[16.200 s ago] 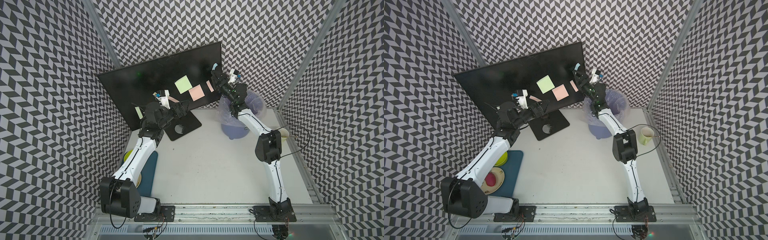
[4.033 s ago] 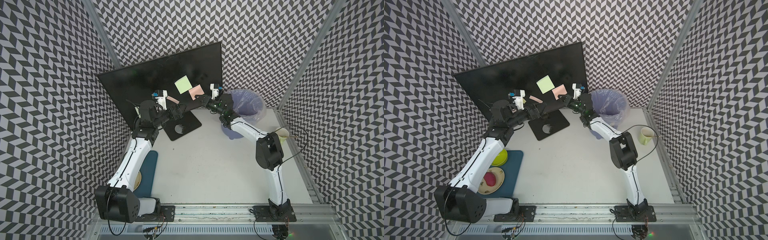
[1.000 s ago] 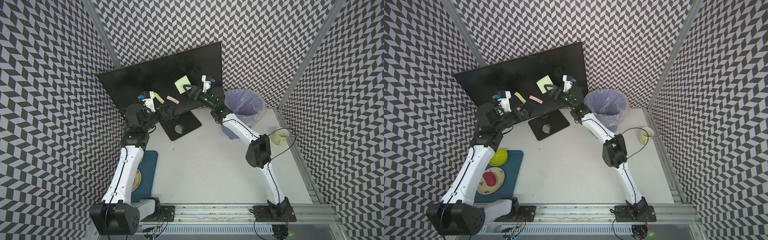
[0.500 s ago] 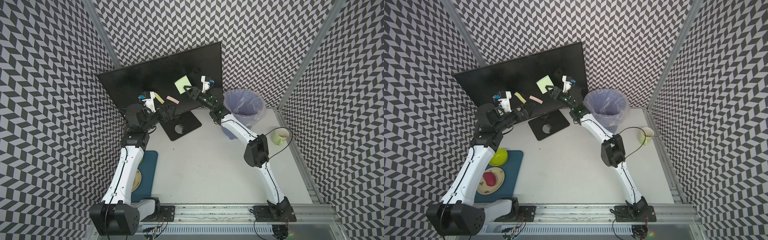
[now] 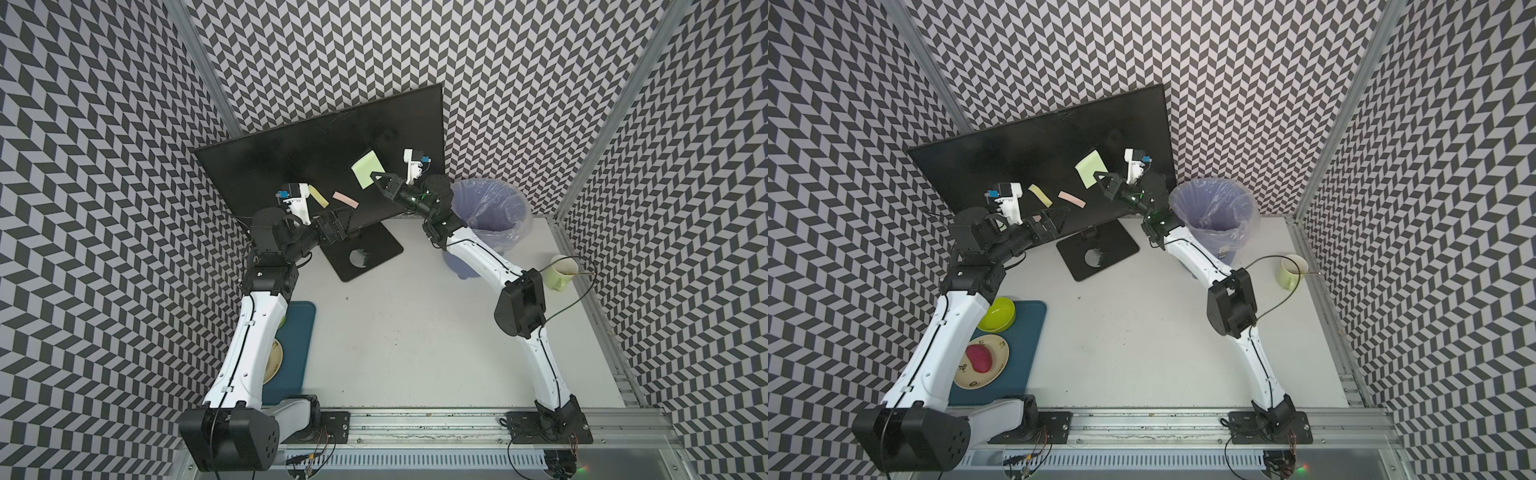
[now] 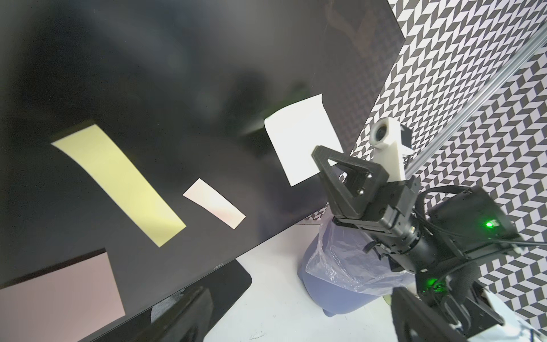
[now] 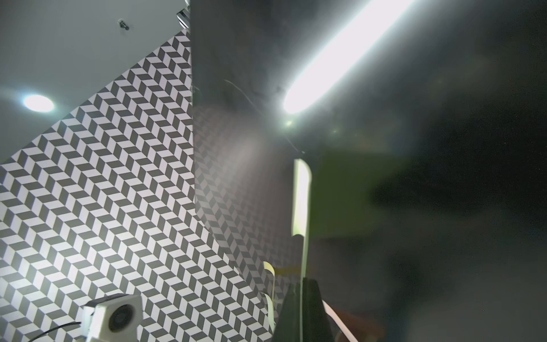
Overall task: Remove the sticky note from the monitor
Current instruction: Tear off the sticky note from the monitor, then place the sticky note in the trash bin.
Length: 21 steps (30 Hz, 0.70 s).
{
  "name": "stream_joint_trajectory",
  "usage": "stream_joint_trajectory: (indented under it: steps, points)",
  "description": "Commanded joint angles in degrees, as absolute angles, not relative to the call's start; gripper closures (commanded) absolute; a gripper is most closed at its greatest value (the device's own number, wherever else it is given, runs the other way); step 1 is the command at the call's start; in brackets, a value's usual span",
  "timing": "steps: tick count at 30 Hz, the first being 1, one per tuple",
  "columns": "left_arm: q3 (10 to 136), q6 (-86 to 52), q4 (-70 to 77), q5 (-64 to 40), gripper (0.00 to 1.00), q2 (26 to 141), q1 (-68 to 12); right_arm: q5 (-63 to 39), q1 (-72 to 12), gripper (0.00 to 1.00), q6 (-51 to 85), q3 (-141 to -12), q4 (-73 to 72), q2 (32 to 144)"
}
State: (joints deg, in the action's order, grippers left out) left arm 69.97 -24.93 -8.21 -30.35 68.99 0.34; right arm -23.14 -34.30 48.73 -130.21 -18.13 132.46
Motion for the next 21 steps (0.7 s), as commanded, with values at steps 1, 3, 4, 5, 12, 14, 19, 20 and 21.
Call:
stream_joint_trajectory:
  steps: [1, 3, 4, 5, 12, 14, 19, 20, 21]
  points:
    - [69.12, -24.52, -6.71, -31.16, 0.0, 68.73, 0.7, -23.82, -33.84, 1.0, 42.6, -127.06, -17.35, 125.0]
    - [68.9, -24.96, -6.13, -31.26, 0.0, 68.82, 0.7, -23.52, -33.02, 1.0, 39.75, -124.08, -14.74, 121.97]
    - [68.66, -25.29, -5.63, -31.24, 0.0, 68.88, 0.7, -23.36, -32.45, 1.0, 38.64, -121.7, -14.27, 120.33]
    - [68.44, -25.75, -5.14, -31.36, 0.0, 68.86, 0.7, -23.14, -31.84, 1.0, 37.54, -119.24, -13.89, 118.48]
    - [66.28, -29.67, -0.61, -31.72, 0.0, 69.69, 0.64, -16.58, -24.35, 1.0, 26.71, -104.23, -8.37, 105.29]
    - [65.79, -30.97, 0.76, -31.7, 0.0, 70.07, 0.54, -12.54, -22.06, 1.0, 22.42, -103.15, -4.11, 103.12]
    - [65.03, -33.1, 3.0, -30.23, 0.0, 71.13, 0.01, 0.34, -16.23, 1.0, 12.33, -98.86, 1.5, 99.33]
    - [64.88, -33.56, 3.54, -29.93, 0.0, 71.29, -0.06, 2.42, -15.38, 1.0, 10.77, -98.98, 2.82, 99.58]
    - [64.66, -34.02, 4.17, -29.73, 0.0, 71.54, -0.27, 4.61, -14.7, 1.0, 9.55, -99.14, 3.91, 99.89]
